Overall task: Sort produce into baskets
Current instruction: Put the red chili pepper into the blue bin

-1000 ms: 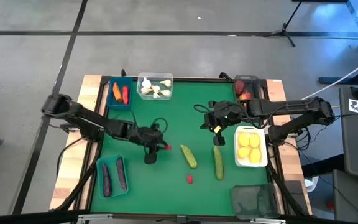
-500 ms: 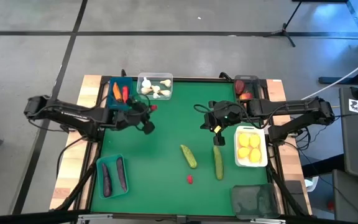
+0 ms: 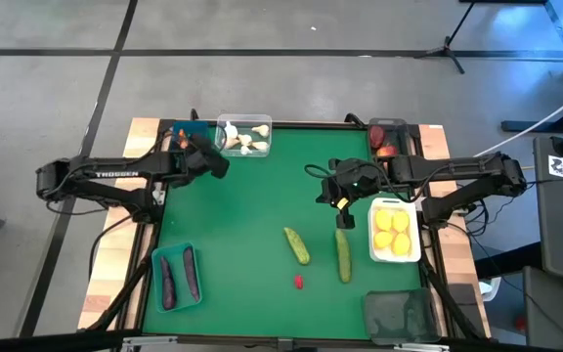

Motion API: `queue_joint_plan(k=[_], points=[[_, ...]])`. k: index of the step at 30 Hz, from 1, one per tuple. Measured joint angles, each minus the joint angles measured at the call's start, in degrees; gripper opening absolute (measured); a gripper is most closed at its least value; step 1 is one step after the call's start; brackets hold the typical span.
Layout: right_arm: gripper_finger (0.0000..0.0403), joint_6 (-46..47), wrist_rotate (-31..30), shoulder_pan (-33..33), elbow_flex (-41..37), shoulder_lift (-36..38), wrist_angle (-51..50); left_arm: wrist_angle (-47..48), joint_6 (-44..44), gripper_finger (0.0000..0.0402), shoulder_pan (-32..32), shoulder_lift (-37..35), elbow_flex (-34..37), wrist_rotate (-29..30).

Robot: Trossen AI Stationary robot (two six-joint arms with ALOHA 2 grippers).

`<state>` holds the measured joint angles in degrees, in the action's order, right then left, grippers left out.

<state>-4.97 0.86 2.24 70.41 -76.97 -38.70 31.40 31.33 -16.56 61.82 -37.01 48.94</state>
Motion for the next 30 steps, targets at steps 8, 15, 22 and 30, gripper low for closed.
queue_joint_plan(k=[8,15,22,30], points=[[0.0001,-1.1,0.0,0.0,0.0,0.0,-0.1,1.0,-2.7,0.0088,-11.2,0.0,0.0,1.0],[0.0001,-1.3,0.0,0.0,0.0,0.0,-0.1,-1.0,-3.6,0.0088,-19.7,0.0,0.0,-7.3],[0.0001,-1.3,0.0,0.0,0.0,0.0,-0.1,-0.8,-4.3,0.0088,-26.1,0.2,0.0,-11.8],[0.0001,-1.3,0.0,0.0,0.0,0.0,-0.1,-0.8,0.0,0.0088,-28.7,0.2,0.0,-14.7]])
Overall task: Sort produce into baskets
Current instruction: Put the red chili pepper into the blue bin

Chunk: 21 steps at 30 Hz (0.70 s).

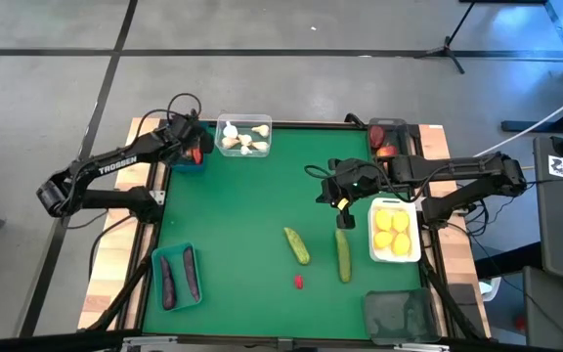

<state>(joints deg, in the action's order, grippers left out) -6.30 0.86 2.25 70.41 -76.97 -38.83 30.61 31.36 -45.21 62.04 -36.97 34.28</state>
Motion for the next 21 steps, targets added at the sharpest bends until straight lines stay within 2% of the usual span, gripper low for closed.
queue_joint_plan(k=[14,21], points=[[0.0001,0.0,0.1,0.0,0.0,0.0,-0.1,2.2,1.5,0.0091,-0.7,1.4,0.0,-1.3],[0.0001,0.0,0.1,0.0,0.0,0.0,-0.3,2.2,0.0,0.0131,-0.7,4.4,0.0,-1.3]])
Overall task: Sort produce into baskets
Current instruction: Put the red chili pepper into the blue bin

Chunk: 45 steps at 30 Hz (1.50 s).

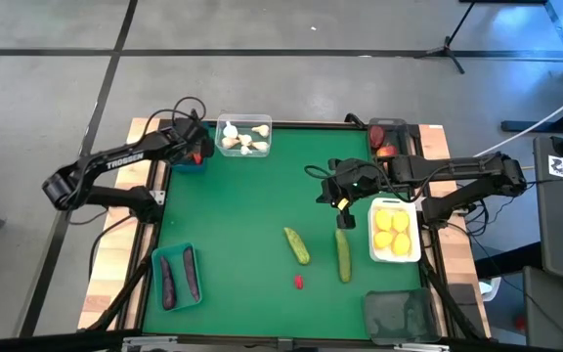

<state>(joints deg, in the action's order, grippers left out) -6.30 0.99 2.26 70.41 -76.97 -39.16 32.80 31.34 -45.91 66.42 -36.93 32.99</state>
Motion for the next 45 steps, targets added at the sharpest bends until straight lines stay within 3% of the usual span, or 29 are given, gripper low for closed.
queue_joint_plan(k=[6,12,21,25,32,40,42,45], points=[[0.0001,0.0,0.0,0.0,0.0,0.0,0.0,-0.3,-1.6,0.0162,0.2,0.7,0.0,-0.2],[0.0001,0.0,0.0,0.0,0.0,0.0,0.0,-1.8,-11.6,0.0166,4.9,-2.2,0.0,-11.4],[0.0001,-0.2,-2.0,0.0,0.0,0.0,0.0,-12.3,-18.7,0.0166,21.3,-7.8,0.0,-33.5],[0.0001,-0.3,-2.1,0.0,0.0,0.0,0.0,-22.0,-22.0,0.0166,31.4,-7.2,0.0,-36.8],[0.0001,-4.2,-1.0,0.0,0.0,0.3,2.4,-37.9,-27.1,0.0166,44.4,-1.1,0.0,-35.5],[0.0001,-8.5,-0.3,0.0,0.1,9.6,6.3,-52.5,-33.0,0.0166,49.4,12.6,0.0,-34.0],[0.0001,-8.5,-0.3,0.0,0.1,13.6,5.2,-55.4,-34.3,0.0166,49.4,15.8,0.0,-35.6],[0.0001,-7.6,-0.3,0.0,0.1,19.3,3.1,-60.1,-39.1,0.0166,49.4,19.9,0.0,-42.8]])
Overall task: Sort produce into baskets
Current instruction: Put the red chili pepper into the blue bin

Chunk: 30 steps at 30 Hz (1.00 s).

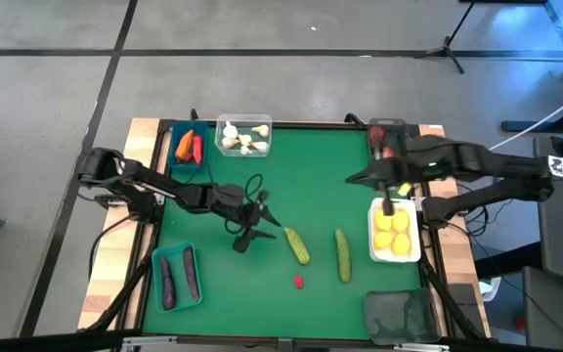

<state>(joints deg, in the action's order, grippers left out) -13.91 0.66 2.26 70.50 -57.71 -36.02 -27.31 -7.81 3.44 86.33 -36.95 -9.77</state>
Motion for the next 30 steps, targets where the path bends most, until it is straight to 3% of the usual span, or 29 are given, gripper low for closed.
queue_joint_plan(k=[5,12,22,30], points=[[0.0001,3.6,0.4,0.0,0.0,6.1,-1.1,-8.4,-7.3,0.0166,0.0,4.9,-1.1,-9.3],[0.0001,9.1,0.9,0.0,0.0,9.3,-5.5,-5.0,-8.0,0.0166,0.7,11.4,-8.9,-18.2],[0.0001,14.2,6.6,0.0,-1.8,10.5,-4.0,-4.6,-11.7,0.0166,8.2,21.5,-15.9,-16.9],[0.0001,18.1,7.1,0.0,-4.7,10.6,-1.5,-5.0,-12.2,0.0166,8.9,28.6,-21.2,-15.2]])
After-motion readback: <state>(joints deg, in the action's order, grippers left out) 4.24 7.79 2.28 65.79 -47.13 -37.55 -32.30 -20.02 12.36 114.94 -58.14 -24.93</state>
